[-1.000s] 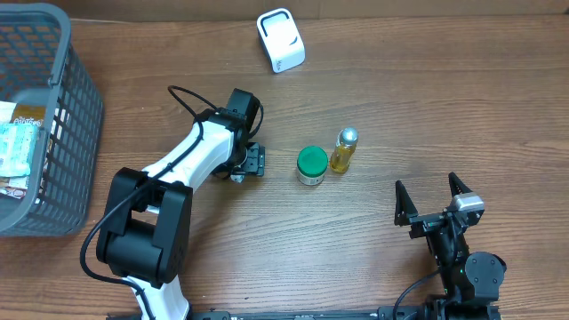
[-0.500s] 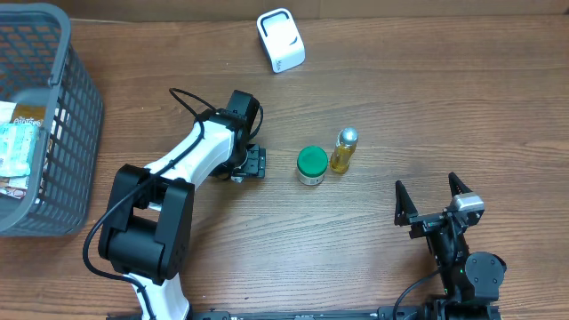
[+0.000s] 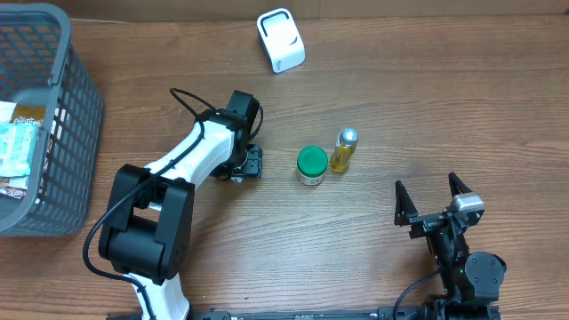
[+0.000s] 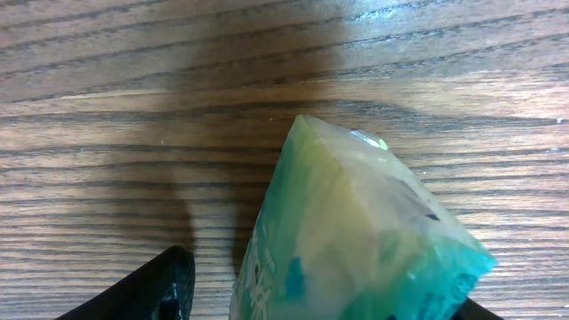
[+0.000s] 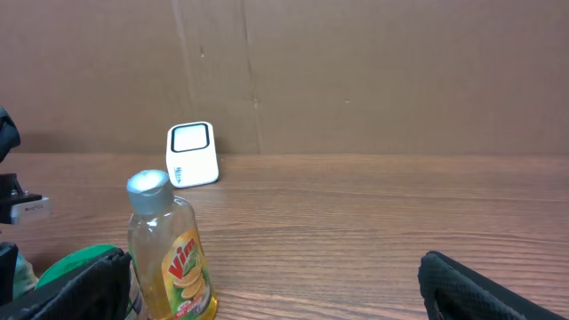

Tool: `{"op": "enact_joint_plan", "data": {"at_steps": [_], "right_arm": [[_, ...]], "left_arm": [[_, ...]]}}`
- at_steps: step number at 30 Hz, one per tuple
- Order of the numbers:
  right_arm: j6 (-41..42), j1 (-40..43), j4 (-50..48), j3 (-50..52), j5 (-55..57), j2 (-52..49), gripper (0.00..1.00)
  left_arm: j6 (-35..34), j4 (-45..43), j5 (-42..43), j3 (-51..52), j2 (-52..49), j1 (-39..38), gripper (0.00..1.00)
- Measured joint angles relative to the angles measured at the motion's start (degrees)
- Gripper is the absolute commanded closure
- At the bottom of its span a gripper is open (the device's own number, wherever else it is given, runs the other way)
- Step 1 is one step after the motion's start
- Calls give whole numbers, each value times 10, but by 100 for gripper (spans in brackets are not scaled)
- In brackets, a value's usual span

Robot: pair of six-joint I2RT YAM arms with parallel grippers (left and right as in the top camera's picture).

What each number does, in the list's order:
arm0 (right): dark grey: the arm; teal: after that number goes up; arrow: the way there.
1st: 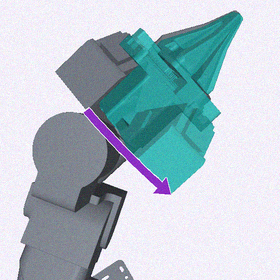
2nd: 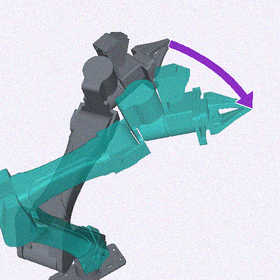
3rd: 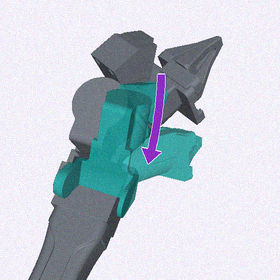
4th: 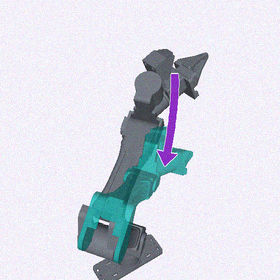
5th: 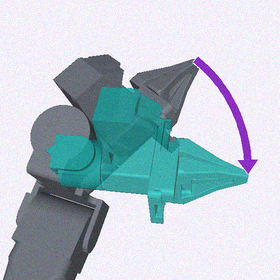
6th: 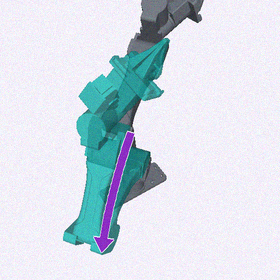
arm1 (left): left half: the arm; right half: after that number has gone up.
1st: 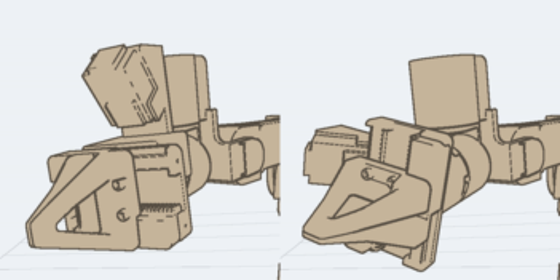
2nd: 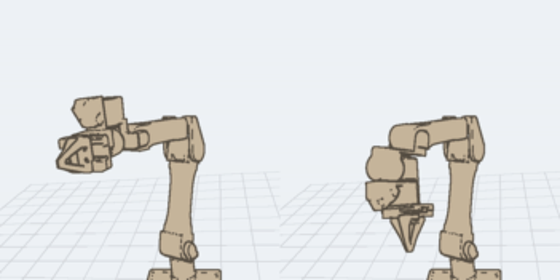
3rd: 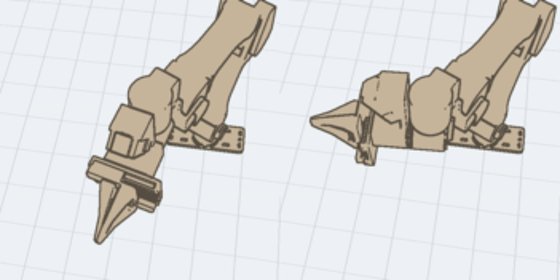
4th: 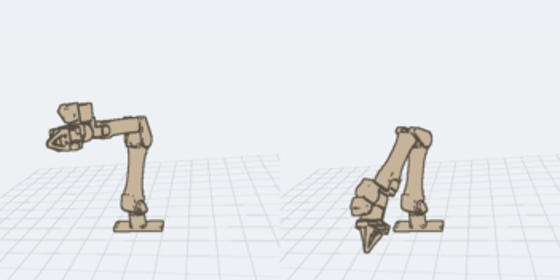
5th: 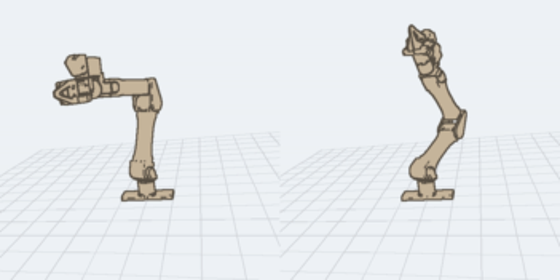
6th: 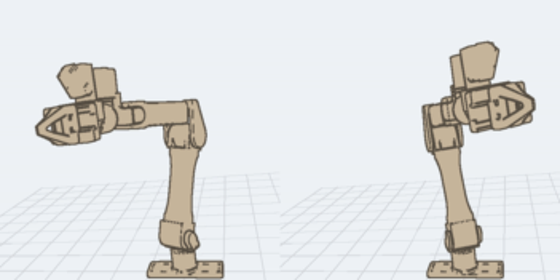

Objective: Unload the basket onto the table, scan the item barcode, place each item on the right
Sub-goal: 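Hold the tissue pack still above the table with the left gripper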

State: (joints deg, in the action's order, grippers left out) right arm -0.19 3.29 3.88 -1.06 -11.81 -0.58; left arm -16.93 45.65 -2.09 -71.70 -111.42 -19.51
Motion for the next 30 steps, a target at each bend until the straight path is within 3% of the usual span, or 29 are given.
{"op": "enact_joint_plan", "data": {"at_steps": [5,7,11,14,16,19,21,22,25,27,30], "right_arm": [[0,0,0,0,0,0,0],[0,0,0,0,0,0,0],[0,0,0,0,0,0,0],[0,0,0,0,0,0,0],[0,0,0,0,0,0,0],[0,0,0,0,0,0,0],[0,0,0,0,0,0,0],[0,0,0,0,0,0,0],[0,0,0,0,0,0,0],[0,0,0,0,0,0,0],[0,0,0,0,0,0,0]], "left_arm": [[0,0,0,0,0,0,32],[0,0,0,0,0,0,37],[3,0,0,0,0,0,59],[6,0,1,0,0,0,82],[5,0,2,0,0,0,87],[7,0,2,0,0,0,75],[8,0,2,0,0,0,46],[9,0,2,0,0,0,41],[6,0,2,0,0,0,40],[6,0,2,0,0,0,48],[3,-1,2,0,0,0,80]]}}
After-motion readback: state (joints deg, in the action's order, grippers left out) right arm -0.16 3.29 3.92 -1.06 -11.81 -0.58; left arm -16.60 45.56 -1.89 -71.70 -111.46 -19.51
